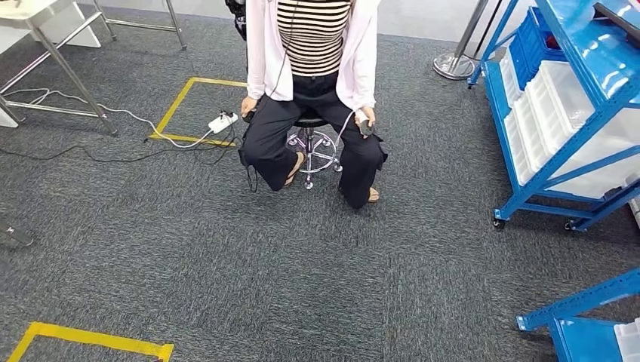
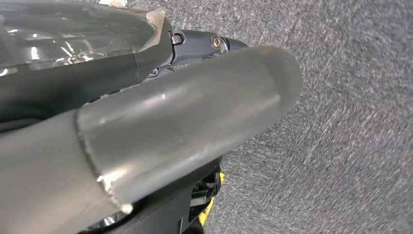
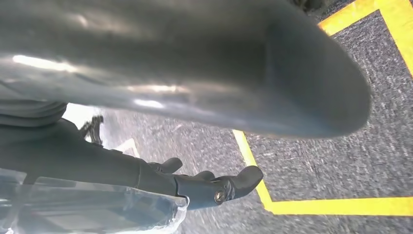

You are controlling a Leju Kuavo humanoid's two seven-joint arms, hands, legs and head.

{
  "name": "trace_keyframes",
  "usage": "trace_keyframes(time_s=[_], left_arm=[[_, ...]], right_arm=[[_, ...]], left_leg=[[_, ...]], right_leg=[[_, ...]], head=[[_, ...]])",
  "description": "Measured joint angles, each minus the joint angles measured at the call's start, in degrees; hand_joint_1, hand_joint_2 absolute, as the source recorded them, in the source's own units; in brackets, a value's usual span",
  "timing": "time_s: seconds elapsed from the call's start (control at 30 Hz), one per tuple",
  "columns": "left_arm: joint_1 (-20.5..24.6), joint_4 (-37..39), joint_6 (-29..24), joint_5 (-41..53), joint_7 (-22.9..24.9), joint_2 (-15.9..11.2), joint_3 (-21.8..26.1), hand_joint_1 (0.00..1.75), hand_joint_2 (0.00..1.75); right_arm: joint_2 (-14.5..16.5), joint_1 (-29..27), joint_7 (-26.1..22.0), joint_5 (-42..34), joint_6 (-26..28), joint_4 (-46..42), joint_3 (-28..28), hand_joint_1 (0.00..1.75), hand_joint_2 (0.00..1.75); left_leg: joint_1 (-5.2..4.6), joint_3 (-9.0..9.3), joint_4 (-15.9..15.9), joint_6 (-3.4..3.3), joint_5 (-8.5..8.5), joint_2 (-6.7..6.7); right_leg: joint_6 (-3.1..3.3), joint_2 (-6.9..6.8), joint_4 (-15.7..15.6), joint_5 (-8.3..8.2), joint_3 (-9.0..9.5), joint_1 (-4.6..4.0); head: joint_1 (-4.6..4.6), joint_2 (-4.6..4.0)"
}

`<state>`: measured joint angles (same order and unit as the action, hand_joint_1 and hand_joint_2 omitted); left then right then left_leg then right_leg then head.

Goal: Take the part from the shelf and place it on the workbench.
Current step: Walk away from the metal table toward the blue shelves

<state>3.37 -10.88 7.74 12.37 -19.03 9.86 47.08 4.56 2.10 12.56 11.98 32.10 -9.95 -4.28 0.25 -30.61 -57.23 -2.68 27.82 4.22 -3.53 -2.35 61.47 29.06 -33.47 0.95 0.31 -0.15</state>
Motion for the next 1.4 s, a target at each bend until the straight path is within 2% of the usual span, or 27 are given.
trace_keyframes(time_s=[0.07,0.13,0.17,0.23,0.3,0.33,0.37,0.4,0.43,0.5,0.53,0.6,0.63,0.7,0.77,0.83,0.9,0.93,1.0,1.03,1.1,1.17,1.23,1.3,1.33,1.37,1.4], left_arm=[[0.0,0.0,0.0,0.0,0.0,0.0,-0.1,0.0,0.0],[0.2,0.0,0.0,0.1,0.1,0.1,-0.1,0.0,0.0],[0.3,0.0,0.0,0.1,0.1,0.1,-0.1,0.0,0.0],[0.4,0.0,0.0,0.1,0.1,0.1,-0.1,0.0,0.0],[0.2,0.0,0.0,0.1,0.1,0.1,-0.2,0.0,0.0],[0.1,0.0,0.0,0.1,0.2,0.1,-0.2,0.0,0.0],[0.0,0.0,0.0,0.1,0.2,0.1,-0.2,0.0,0.0],[0.0,0.0,0.0,0.1,0.2,0.1,-0.2,0.0,0.0],[-0.1,0.1,0.0,0.1,0.2,0.0,-0.2,0.0,0.0],[-0.1,0.1,0.0,0.1,0.2,0.0,-0.2,0.0,0.0],[-0.1,0.1,0.0,0.0,0.2,0.0,-0.2,0.0,0.0],[0.0,0.1,0.0,0.0,0.2,0.0,-0.2,0.0,0.0],[0.1,0.1,0.0,0.0,0.3,0.0,-0.2,0.0,0.0],[0.2,0.1,-0.1,-0.2,0.3,0.0,-0.2,0.0,0.0],[0.2,0.1,-0.1,-0.4,0.3,0.0,-0.2,0.0,0.0],[0.1,0.1,-0.2,-0.6,0.3,0.0,-0.2,0.0,0.0],[0.1,0.1,-0.2,-0.8,0.3,0.0,-0.2,0.0,0.0],[0.1,0.1,-0.3,-0.9,0.3,0.0,-0.2,0.0,0.0],[0.1,0.1,-0.3,-1.0,0.3,-0.1,-0.2,0.0,0.0],[0.1,0.1,-0.3,-1.0,0.3,-0.1,-0.2,0.0,0.0],[0.1,0.1,-0.4,-1.1,0.2,-0.1,-0.1,0.0,0.0],[0.2,0.1,-0.6,-1.3,0.1,0.0,-0.1,0.0,0.0],[0.3,0.1,-0.7,-1.6,-0.1,0.0,-0.1,0.0,0.0],[0.2,0.1,-0.9,-1.9,-0.2,0.0,0.0,0.0,0.0],[0.1,0.1,-1.0,-2.0,-0.2,0.0,0.1,0.0,0.0],[0.0,0.1,-1.0,-2.2,-0.3,0.0,0.2,0.0,0.0],[-0.1,0.1,-1.0,-2.2,-0.3,0.0,0.2,0.0,0.0]], right_arm=[[0.0,0.1,-0.1,0.0,-0.5,0.0,-0.1,0.0,0.0],[0.0,0.0,-0.1,0.0,-0.9,0.0,-0.1,0.0,0.0],[0.0,0.0,-0.1,0.0,-1.0,0.0,-0.1,0.0,0.0],[0.0,-0.1,-0.1,0.0,-1.0,0.0,-0.1,0.0,0.0],[0.0,-0.1,-0.1,0.0,-1.1,0.0,-0.2,0.0,0.0],[0.0,-0.1,-0.1,0.0,-1.1,0.0,-0.2,0.0,0.0],[0.0,-0.2,-0.1,0.0,-1.1,0.0,-0.2,0.0,0.0],[0.0,-0.2,-0.1,0.0,-1.1,0.0,-0.2,0.0,0.0],[0.0,-0.2,-0.1,0.0,-1.2,0.0,-0.2,0.0,0.0],[0.0,-0.2,-0.1,0.0,-1.4,0.0,-0.2,0.0,0.0],[0.0,-0.1,-0.1,0.0,-1.5,0.0,-0.2,0.0,0.0],[0.1,0.0,-0.1,0.0,-1.8,0.0,-0.2,0.0,0.0],[0.1,-0.1,-0.1,0.0,-1.9,0.0,-0.2,0.0,0.0],[0.0,-0.2,-0.1,0.2,-2.0,0.0,-0.2,0.0,0.0],[0.1,-0.1,-0.2,0.4,-2.2,0.0,-0.2,0.0,0.0],[0.2,0.0,-0.2,0.6,-2.3,0.0,-0.2,0.0,0.0],[0.3,0.0,-0.2,0.8,-2.4,0.0,-0.2,0.0,0.0],[0.3,-0.1,-0.2,0.9,-2.4,0.0,-0.2,0.0,0.0],[0.3,-0.1,-0.2,1.0,-2.6,0.0,-0.2,0.0,0.0],[0.3,0.0,-0.2,1.1,-2.7,0.0,-0.2,0.0,0.0],[0.3,0.2,-0.4,1.3,-2.8,0.0,-0.2,0.0,0.0],[0.3,0.2,-0.7,1.4,-2.8,0.0,-0.2,0.0,0.0],[0.2,0.1,-0.9,1.6,-2.9,0.0,-0.2,0.0,0.0],[0.2,0.2,-1.1,1.8,-3.1,0.0,-0.1,0.0,0.0],[0.2,0.2,-1.2,1.9,-3.2,0.0,-0.1,0.0,0.0],[0.3,0.2,-1.3,2.0,-3.3,0.0,-0.1,0.0,0.0],[0.3,0.2,-1.3,2.0,-3.3,0.0,-0.1,0.0,0.0]], left_leg=[[-0.21,0.34,-0.1,0.67,0.35,1.0],[-0.12,0.71,0.1,1.43,0.53,1.99],[0.07,0.75,-0.1,1.81,0.76,1.76],[0.4,-0.33,-3.0,2.44,2.98,-0.73],[0.58,-3.61,-10.5,2.78,7.2,-3.6],[0.6,-5.43,-14.4,2.9,8.77,-4.1],[0.63,-6.69,-16.8,2.97,9.22,-4.3],[0.71,-6.96,-16.9,3.01,8.42,-4.37],[0.85,-6.14,-14.8,3.02,6.56,-4.49],[1.31,-2.83,-7.0,3.05,2.22,-6.13],[1.49,-1.52,-3.8,3.0,0.91,-7.17],[1.34,-0.64,-1.2,2.59,0.34,-8.31],[1.13,-0.68,-1.1,2.15,0.27,-7.77],[0.89,-0.6,-0.6,1.02,-0.2,-6.48],[0.83,-0.55,-0.1,0.1,-0.54,-4.98],[0.54,-0.65,-0.1,-0.24,-0.52,-3.36],[0.34,-0.73,-0.1,-0.25,-0.48,-1.86],[0.31,-0.71,-0.1,-0.2,-0.45,-1.19],[0.2,-0.52,-0.2,0.05,-0.3,-0.01],[0.08,-0.37,-0.2,0.35,-0.12,0.53],[-0.08,0.06,-0.3,1.05,0.26,1.48],[0.2,0.44,-0.3,1.82,0.53,2.1],[0.55,-0.09,-2.1,2.46,2.13,0.17],[0.7,-2.79,-8.4,2.68,5.86,-2.95],[0.71,-4.66,-12.4,2.67,7.62,-3.78],[0.71,-6.27,-15.5,2.66,8.57,-4.16],[0.72,-7.14,-16.8,2.61,8.36,-4.3]], right_leg=[[0.59,-1.68,-4.4,-1.51,2.23,-0.32],[1.51,-0.87,-4.7,-1.96,1.99,-0.6],[1.95,-0.28,-4.9,-2.16,2.04,-0.37],[2.88,0.82,-5.3,-2.67,2.44,0.15],[3.34,2.03,-5.4,-2.9,2.54,0.27],[3.38,2.72,-5.4,-2.91,2.53,0.19],[3.38,3.49,-5.3,-2.91,2.57,0.13],[3.37,4.25,-5.3,-2.91,2.64,0.11],[3.35,5.05,-5.3,-2.9,2.76,0.13],[3.19,6.59,-5.0,-2.81,2.81,0.04],[2.98,7.27,-4.7,-2.73,2.63,-0.09],[2.26,8.38,-4.4,-2.73,1.85,-0.27],[1.82,8.94,-4.5,-2.85,1.38,-0.2],[1.22,7.99,-3.6,-2.51,0.52,-0.03],[1.42,4.97,1.1,-0.01,-1.86,-0.02],[1.62,3.29,8.9,3.43,-5.69,0.01],[1.13,3.02,12.3,4.37,-7.09,0.11],[0.67,2.78,10.4,3.49,-5.89,0.17],[0.05,0.75,2.1,0.74,-1.25,0.24],[0.09,-0.55,-1.5,-0.46,0.77,0.11],[0.86,-1.8,-4.3,-1.46,2.16,-0.29],[1.79,-0.64,-4.4,-1.77,2.16,-0.33],[2.68,0.53,-4.7,-2.13,2.42,0.0],[3.3,1.78,-4.7,-2.45,2.52,0.05],[3.46,2.51,-4.7,-2.52,2.48,-0.07],[3.52,3.29,-4.7,-2.54,2.48,-0.18],[3.52,4.1,-4.7,-2.54,2.52,-0.26]], head=[[-0.1,0.0],[-0.15,0.0],[-0.2,0.0],[-0.33,0.0],[-0.48,0.0],[-0.5,0.0],[-0.5,0.0],[-0.51,0.0],[-0.51,0.0],[-0.53,0.0],[-0.48,0.0],[-0.43,0.0],[-0.43,0.0],[-0.4,0.0],[-0.22,0.0],[-0.11,0.0],[-0.12,0.0],[-0.11,0.01],[-0.09,0.01],[-0.11,0.01],[-0.25,0.0],[-0.34,0.0],[-0.36,0.0],[-0.39,0.0],[-0.37,0.0],[-0.34,0.0],[-0.34,0.0]])
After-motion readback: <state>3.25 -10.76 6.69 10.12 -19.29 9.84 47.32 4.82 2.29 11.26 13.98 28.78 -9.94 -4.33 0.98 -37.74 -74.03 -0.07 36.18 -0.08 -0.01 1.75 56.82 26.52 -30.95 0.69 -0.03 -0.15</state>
